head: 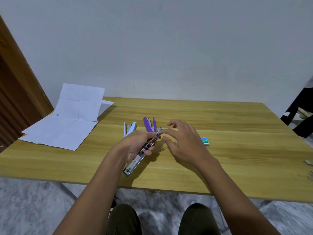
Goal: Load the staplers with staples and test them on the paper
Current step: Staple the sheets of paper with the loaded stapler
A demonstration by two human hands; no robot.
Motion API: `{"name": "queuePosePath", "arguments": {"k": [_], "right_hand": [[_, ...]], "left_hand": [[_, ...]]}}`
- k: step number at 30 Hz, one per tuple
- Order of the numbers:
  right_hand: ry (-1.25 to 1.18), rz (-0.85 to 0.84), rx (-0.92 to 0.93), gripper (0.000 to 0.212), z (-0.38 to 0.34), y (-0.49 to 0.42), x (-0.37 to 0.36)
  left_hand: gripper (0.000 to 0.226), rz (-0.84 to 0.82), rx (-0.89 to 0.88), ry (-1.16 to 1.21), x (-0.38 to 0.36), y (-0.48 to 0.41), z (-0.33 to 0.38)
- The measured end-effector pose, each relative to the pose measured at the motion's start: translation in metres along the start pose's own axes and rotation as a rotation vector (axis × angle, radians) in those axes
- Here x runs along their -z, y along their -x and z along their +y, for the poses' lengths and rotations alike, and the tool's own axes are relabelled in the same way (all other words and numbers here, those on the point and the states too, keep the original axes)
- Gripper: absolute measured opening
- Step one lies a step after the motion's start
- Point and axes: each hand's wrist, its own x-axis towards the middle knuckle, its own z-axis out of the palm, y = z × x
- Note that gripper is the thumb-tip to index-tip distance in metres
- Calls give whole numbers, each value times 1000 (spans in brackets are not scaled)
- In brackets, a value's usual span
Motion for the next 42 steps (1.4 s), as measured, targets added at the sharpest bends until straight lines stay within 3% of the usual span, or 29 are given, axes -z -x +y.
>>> {"name": "queuePosePath", "arguments": {"k": [6,10,14,18,21,23,28,33,35,39,42], "right_hand": [[-50,109,-41,29,-7,3,-5],[-101,88,4,27,-9,7,-10],[-139,127,-79,26,-7,4,-9],[-501,137,-285,27,-4,2,-6],[-788,155,-391,23,-8,5,-2],[-855,156,-382,21,-13,6,0],[-834,143,-293,19,-21,7,1],[-793,121,-253,13,-28,13,2],[-756,13,-201,11,-33,18,4],[-524,-280,-9,64,-46,21,2],[-368,-277,68,75,-50,18,-5]], "left_hand": [[30,-10,0,67,-1,1,4],[25,-8,-10,98,-2,1,3],[25,-128,-83,121,0,3,0],[41,-196,-163,78,5,7,-1],[39,-156,-180,46,7,4,-3],[34,-102,-179,77,6,1,-4],[20,-36,-196,109,-3,1,-2],[25,42,-223,203,-6,2,3],[29,101,-223,309,-6,-1,5],[27,177,-240,451,-3,-4,8],[24,178,-239,603,0,-4,10]]}}
